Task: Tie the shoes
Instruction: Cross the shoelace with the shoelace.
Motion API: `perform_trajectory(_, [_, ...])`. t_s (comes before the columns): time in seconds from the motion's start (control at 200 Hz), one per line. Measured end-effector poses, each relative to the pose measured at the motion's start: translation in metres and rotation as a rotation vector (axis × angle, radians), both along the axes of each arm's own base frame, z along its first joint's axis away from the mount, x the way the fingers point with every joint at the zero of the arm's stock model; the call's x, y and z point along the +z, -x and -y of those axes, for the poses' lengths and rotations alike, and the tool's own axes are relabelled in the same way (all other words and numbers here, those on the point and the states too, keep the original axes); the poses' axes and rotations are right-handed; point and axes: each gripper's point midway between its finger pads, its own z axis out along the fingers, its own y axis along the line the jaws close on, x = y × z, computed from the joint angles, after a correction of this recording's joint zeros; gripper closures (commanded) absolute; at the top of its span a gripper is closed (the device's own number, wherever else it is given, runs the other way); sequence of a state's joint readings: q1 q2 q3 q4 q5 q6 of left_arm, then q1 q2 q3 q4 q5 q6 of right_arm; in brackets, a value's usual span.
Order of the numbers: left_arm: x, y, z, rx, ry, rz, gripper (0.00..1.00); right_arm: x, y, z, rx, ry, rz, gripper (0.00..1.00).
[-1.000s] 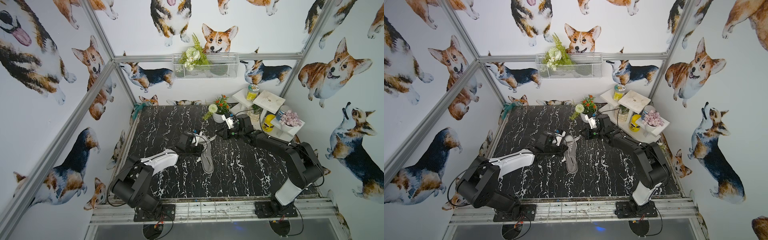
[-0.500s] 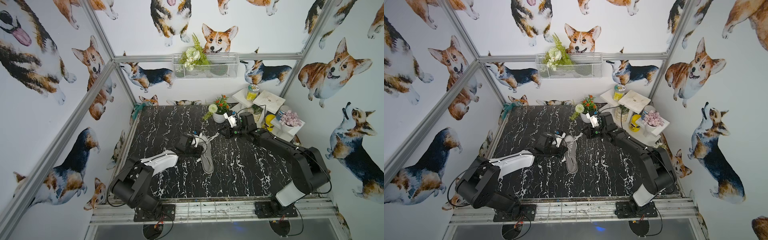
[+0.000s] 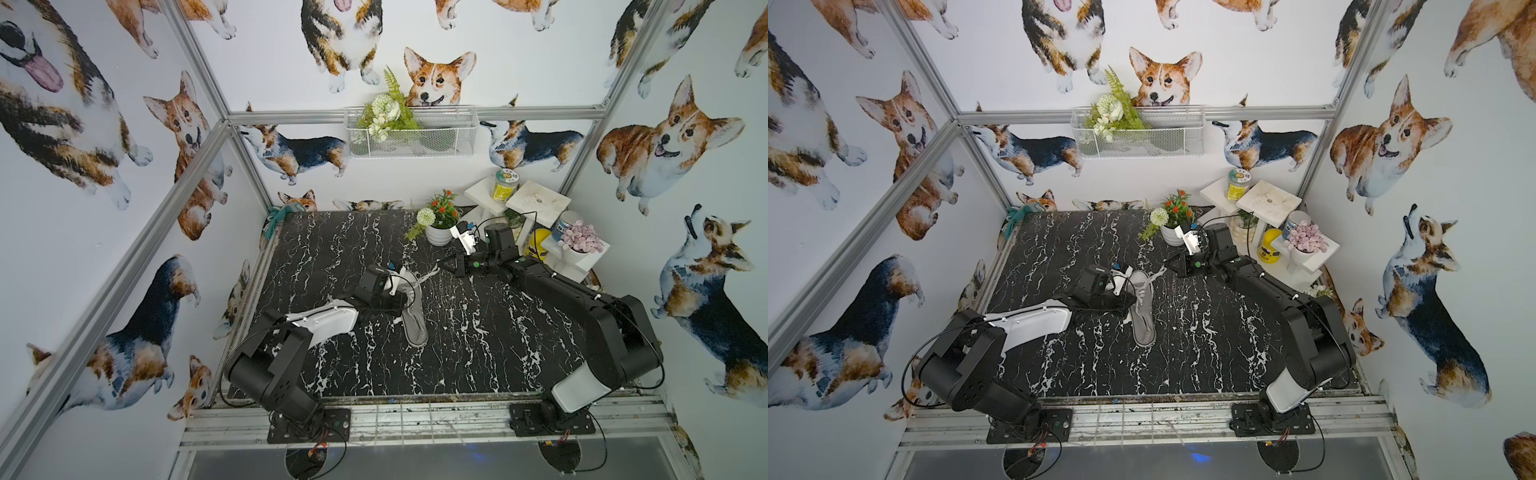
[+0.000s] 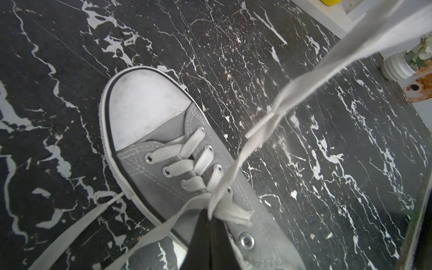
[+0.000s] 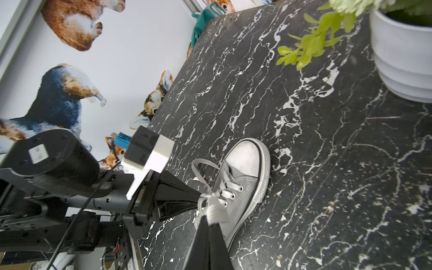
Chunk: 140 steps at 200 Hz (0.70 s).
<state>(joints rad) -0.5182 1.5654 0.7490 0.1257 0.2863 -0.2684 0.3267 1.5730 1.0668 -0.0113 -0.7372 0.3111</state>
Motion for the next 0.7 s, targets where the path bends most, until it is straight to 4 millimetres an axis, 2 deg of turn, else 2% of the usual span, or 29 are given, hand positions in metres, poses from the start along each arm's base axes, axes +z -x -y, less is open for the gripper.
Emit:
perform_trajectory(0.095, [0.001,-0.002,-0.001,0.013,-0.001,0.007,1.00,0.004,0.008,-0.002,0.035,-0.020,0.003,1.00])
perform_trajectory(0.36, [0.000,-0.004,-0.002,0.029,0.000,0.004,1.00,-0.005,0.039,0.005,0.105,-0.079,-0.055,1.00])
perform_trajectory(0.701, [0.000,-0.006,-0.001,0.030,0.004,0.015,1.00,0.022,0.053,-0.001,0.157,-0.218,-0.065,1.00])
